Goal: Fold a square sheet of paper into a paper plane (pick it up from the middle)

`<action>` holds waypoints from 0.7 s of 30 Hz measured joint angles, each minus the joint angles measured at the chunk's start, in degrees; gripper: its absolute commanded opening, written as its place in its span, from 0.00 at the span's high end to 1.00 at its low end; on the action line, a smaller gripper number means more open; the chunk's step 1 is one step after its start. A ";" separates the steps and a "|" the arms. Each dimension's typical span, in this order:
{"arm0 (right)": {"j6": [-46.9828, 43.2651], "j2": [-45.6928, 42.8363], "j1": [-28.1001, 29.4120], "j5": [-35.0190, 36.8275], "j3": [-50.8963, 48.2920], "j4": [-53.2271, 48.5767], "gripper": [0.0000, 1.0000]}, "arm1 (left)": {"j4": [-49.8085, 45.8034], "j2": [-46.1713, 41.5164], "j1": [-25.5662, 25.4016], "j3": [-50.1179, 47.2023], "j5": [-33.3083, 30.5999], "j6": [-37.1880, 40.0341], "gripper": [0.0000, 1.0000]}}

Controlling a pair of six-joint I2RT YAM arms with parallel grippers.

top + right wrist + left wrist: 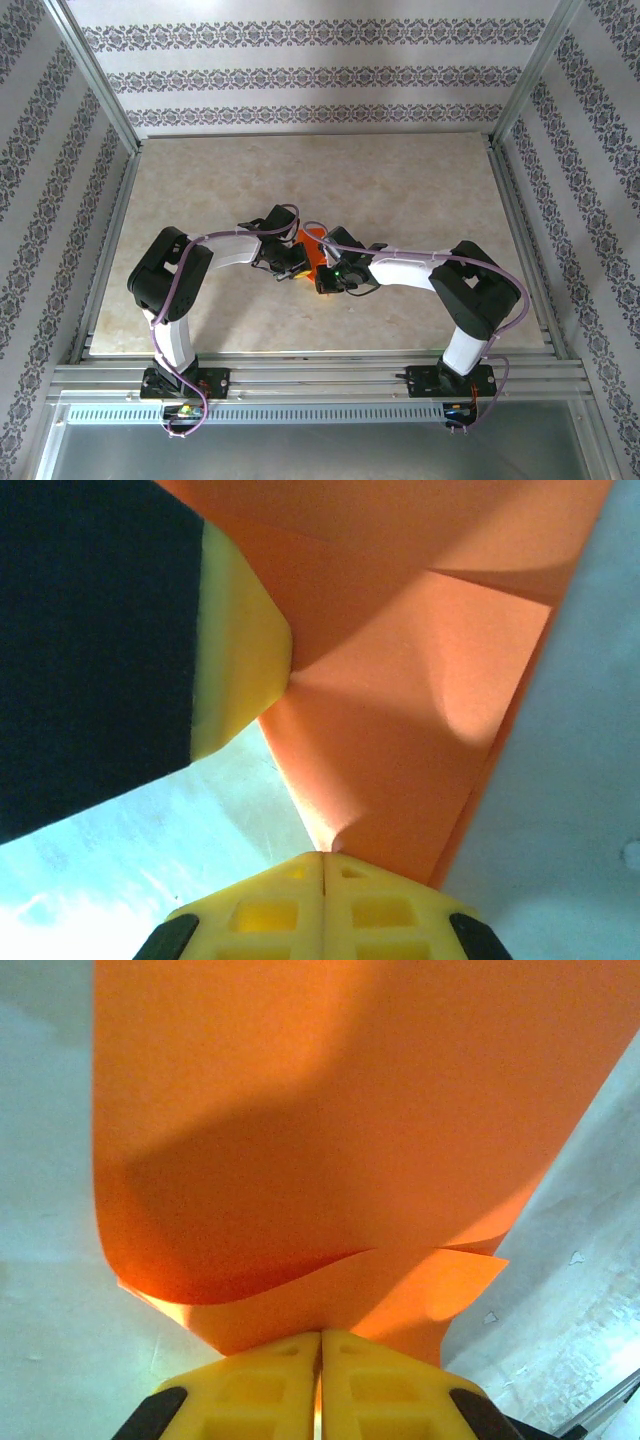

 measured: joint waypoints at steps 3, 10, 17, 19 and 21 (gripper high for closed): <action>-0.02 0.00 -0.02 0.07 0.00 -0.04 0.95 | -0.09 0.02 0.00 0.07 0.00 0.00 0.90; -0.02 0.52 -0.02 0.26 0.04 -0.15 0.95 | -0.20 0.02 0.00 0.15 0.00 0.00 0.90; 0.00 0.63 -0.04 0.26 0.07 -0.17 0.95 | -2.12 0.44 0.00 1.57 -0.24 0.28 0.89; 0.00 0.63 -0.04 0.26 0.09 -0.17 0.95 | -2.71 0.57 0.00 2.03 -0.35 0.63 0.88; 0.00 0.63 -0.07 0.26 0.07 -0.13 0.95 | -3.15 0.70 0.00 2.51 -0.48 1.40 0.86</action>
